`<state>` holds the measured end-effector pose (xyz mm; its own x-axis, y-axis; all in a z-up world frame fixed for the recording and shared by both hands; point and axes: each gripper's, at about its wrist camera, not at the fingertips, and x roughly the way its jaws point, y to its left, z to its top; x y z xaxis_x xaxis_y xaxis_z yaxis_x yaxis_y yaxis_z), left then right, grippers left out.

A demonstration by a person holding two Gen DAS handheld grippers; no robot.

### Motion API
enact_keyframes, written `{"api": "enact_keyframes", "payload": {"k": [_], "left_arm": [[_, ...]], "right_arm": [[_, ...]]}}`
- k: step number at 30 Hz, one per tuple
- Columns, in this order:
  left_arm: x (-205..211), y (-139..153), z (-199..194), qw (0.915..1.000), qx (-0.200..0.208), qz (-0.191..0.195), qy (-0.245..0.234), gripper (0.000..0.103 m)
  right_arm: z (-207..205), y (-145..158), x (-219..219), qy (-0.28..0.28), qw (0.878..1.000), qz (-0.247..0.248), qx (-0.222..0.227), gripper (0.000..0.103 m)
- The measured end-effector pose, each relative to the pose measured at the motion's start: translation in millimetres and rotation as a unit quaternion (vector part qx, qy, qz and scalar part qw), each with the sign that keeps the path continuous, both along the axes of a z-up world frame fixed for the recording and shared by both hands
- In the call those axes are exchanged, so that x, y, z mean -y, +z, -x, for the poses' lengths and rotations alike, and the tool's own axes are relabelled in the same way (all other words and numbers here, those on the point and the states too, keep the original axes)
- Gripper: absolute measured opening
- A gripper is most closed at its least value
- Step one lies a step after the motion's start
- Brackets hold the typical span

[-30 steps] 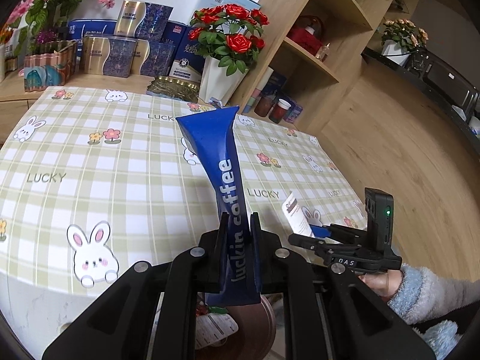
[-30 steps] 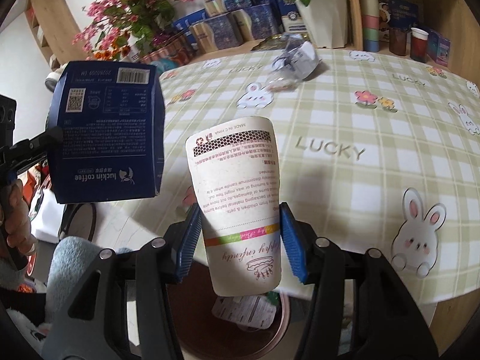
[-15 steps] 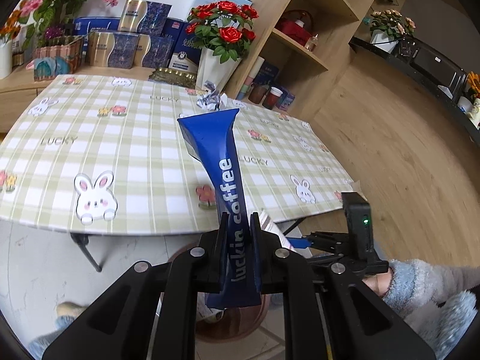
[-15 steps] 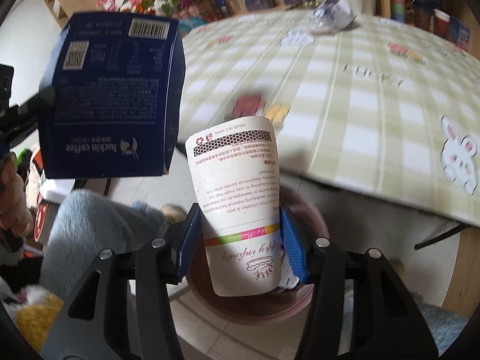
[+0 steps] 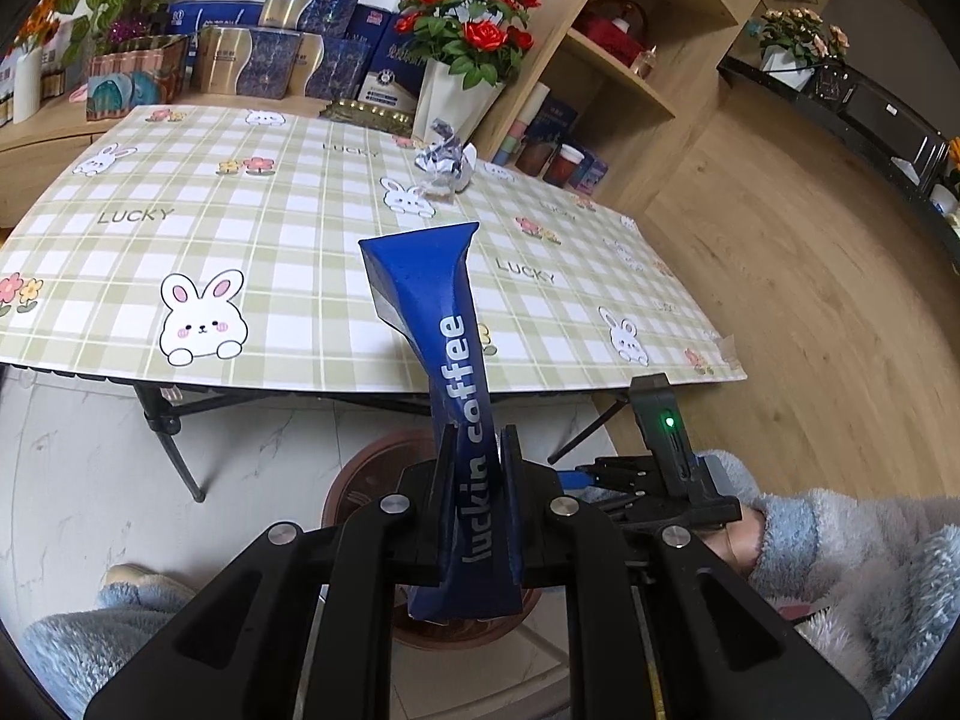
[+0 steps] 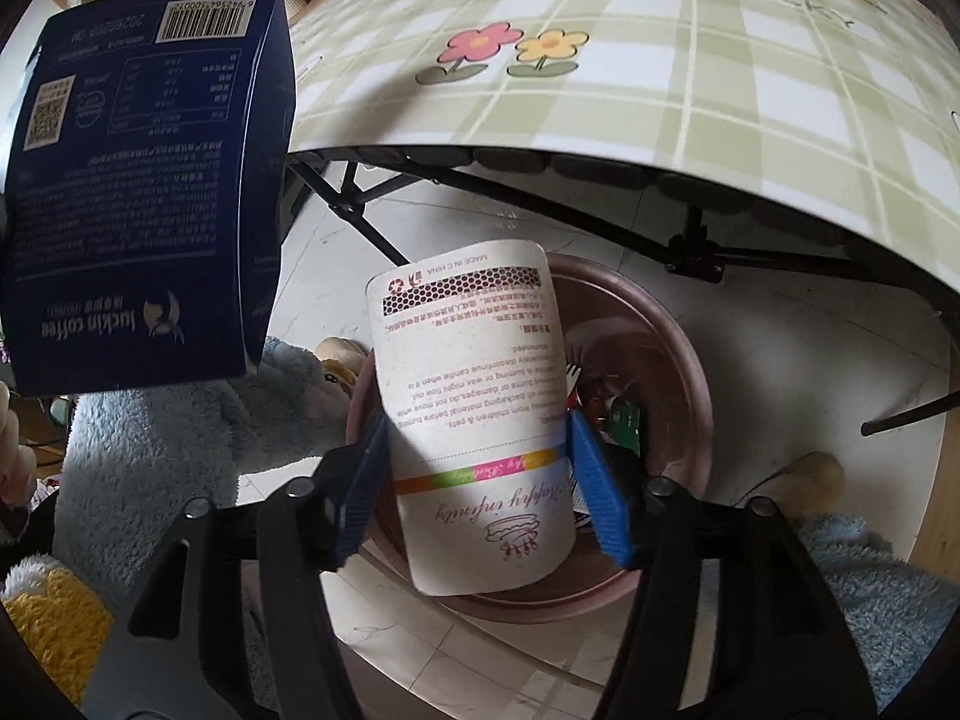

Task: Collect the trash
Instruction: 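Open the right gripper over the bin while the left gripper releases the coffee bag into it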

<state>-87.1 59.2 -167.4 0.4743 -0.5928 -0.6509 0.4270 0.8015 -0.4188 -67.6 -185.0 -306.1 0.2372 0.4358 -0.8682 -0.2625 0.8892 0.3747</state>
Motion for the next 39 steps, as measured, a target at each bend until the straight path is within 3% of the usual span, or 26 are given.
{"api": "enact_keyframes", "payload": {"k": [7, 9, 14, 28, 39], "left_arm": [[4, -4, 2, 0.9999, -0.008, -0.007, -0.008, 0.013], [7, -5, 3, 0.9999, -0.008, -0.009, -0.012, 0.013], [11, -6, 5, 0.9997, -0.011, -0.015, -0.018, 0.013], [27, -30, 8, 0.9976, -0.048, -0.034, -0.035, 0.013], [39, -69, -3, 0.9917, -0.113, -0.045, -0.043, 0.013]], "right_arm": [[-5, 3, 8, -0.018, 1.000, 0.002, 0.009, 0.071], [-5, 8, 13, -0.026, 0.999, 0.003, 0.020, 0.084], [-1, 29, 21, -0.040, 0.997, 0.011, 0.070, 0.097], [11, 66, 47, -0.089, 0.977, -0.002, 0.192, 0.097], [11, 67, 62, -0.127, 0.969, -0.022, 0.209, 0.097]]}}
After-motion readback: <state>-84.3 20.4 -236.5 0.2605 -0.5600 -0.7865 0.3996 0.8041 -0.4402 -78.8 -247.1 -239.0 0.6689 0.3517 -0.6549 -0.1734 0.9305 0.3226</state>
